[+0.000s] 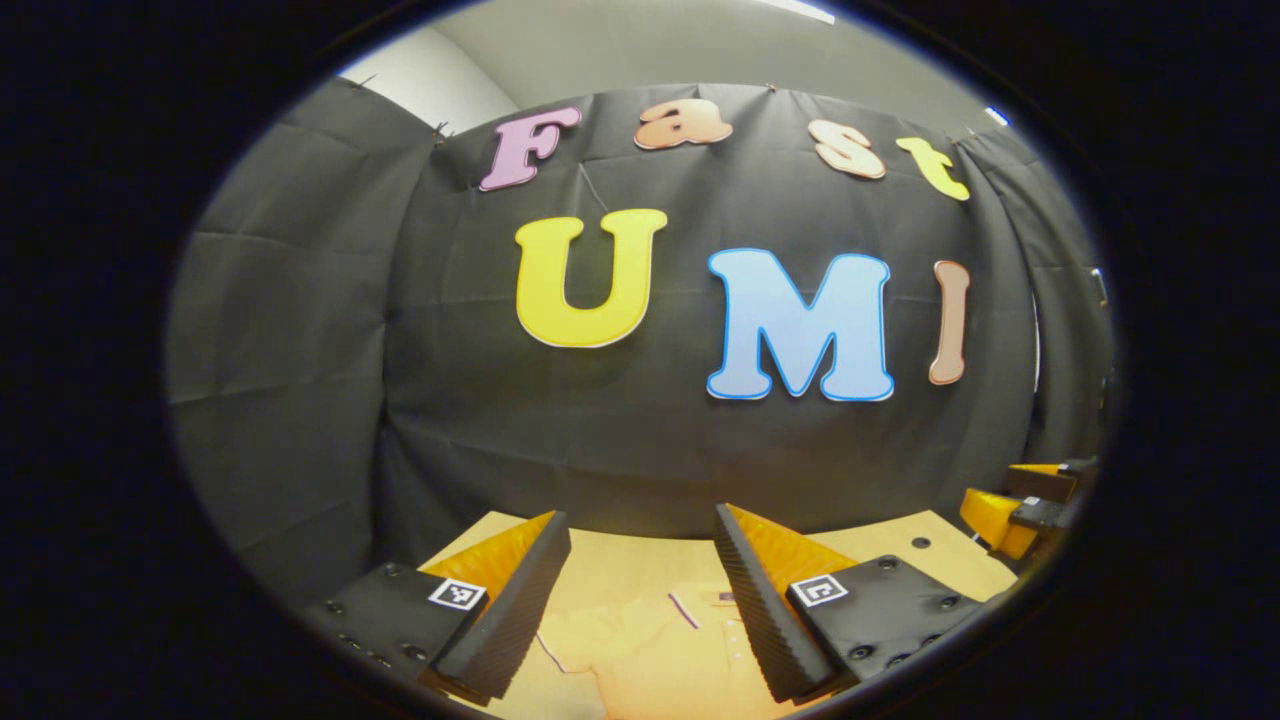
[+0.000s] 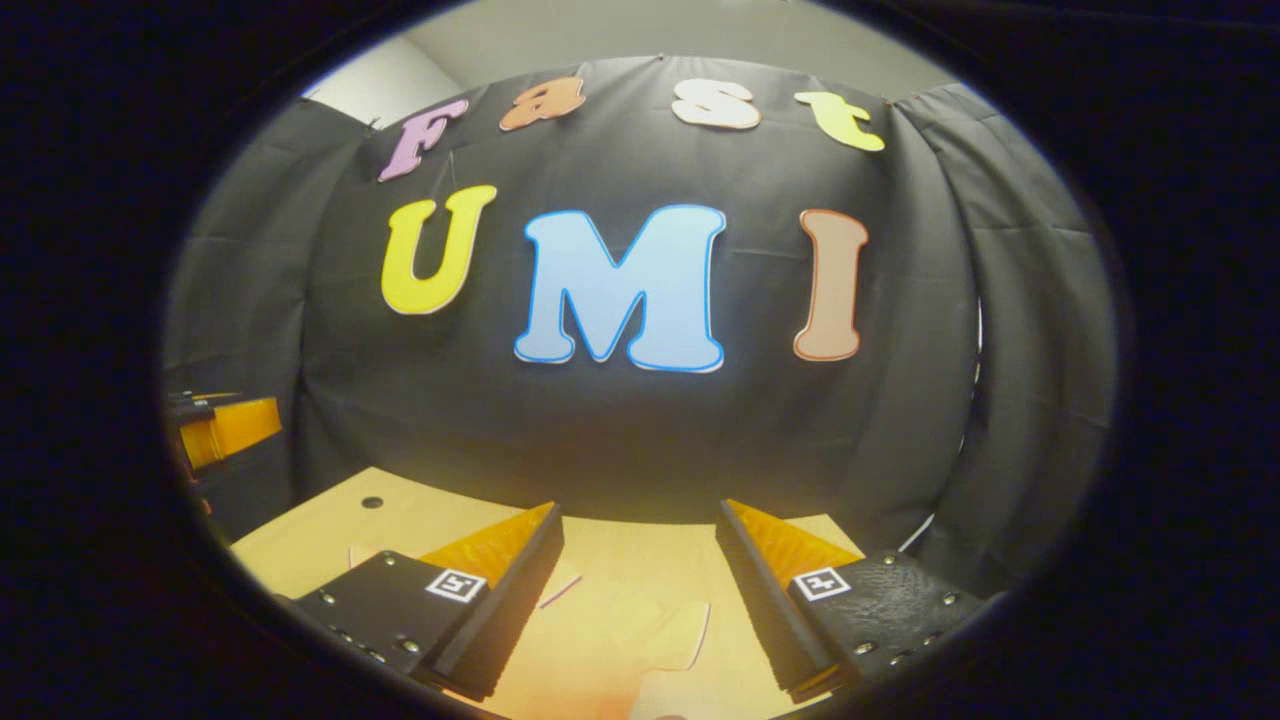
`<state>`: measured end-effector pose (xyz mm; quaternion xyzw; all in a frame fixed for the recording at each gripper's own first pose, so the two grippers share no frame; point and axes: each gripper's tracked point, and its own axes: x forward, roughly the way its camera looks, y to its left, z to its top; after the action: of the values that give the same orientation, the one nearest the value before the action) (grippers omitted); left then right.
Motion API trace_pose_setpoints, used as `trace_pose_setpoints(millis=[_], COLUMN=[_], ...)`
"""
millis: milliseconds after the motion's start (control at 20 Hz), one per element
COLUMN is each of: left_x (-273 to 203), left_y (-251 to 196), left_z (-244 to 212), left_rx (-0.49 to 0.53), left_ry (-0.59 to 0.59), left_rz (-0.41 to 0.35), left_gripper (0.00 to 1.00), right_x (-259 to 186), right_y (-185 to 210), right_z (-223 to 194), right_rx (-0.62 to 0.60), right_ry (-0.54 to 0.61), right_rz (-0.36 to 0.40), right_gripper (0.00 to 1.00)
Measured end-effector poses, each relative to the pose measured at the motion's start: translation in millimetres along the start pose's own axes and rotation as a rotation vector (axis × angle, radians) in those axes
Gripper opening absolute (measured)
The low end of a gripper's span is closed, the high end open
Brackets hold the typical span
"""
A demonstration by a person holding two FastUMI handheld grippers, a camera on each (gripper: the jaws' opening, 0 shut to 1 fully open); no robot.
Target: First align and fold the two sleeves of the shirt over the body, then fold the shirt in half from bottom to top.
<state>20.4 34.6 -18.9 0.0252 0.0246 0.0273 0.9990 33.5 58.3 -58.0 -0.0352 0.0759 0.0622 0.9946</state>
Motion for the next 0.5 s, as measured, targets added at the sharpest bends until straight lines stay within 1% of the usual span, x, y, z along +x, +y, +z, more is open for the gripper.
trace_pose_setpoints(millis=[200, 350, 400, 500], left_x=[2, 2, 2, 3], left_y=[4, 6, 8, 11], left_z=[3, 2, 0, -1], left_rx=[0.013, 0.012, 0.011, 0.009], left_ry=[-0.007, -0.005, -0.003, 0.001], left_rz=[0.007, 0.011, 0.015, 0.022], left_gripper=[0.94, 0.94, 0.95, 0.94], right_x=[20, 38, 44, 54], right_y=[-2, -8, -10, -17], right_z=[-42, -85, -101, -130], right_rx=[-0.004, 0.025, 0.027, 0.012], right_ry=[0.100, 0.203, 0.240, 0.308], right_rz=[0.007, 0.010, 0.008, -0.001], right_gripper=[0.96, 0.96, 0.96, 0.96])
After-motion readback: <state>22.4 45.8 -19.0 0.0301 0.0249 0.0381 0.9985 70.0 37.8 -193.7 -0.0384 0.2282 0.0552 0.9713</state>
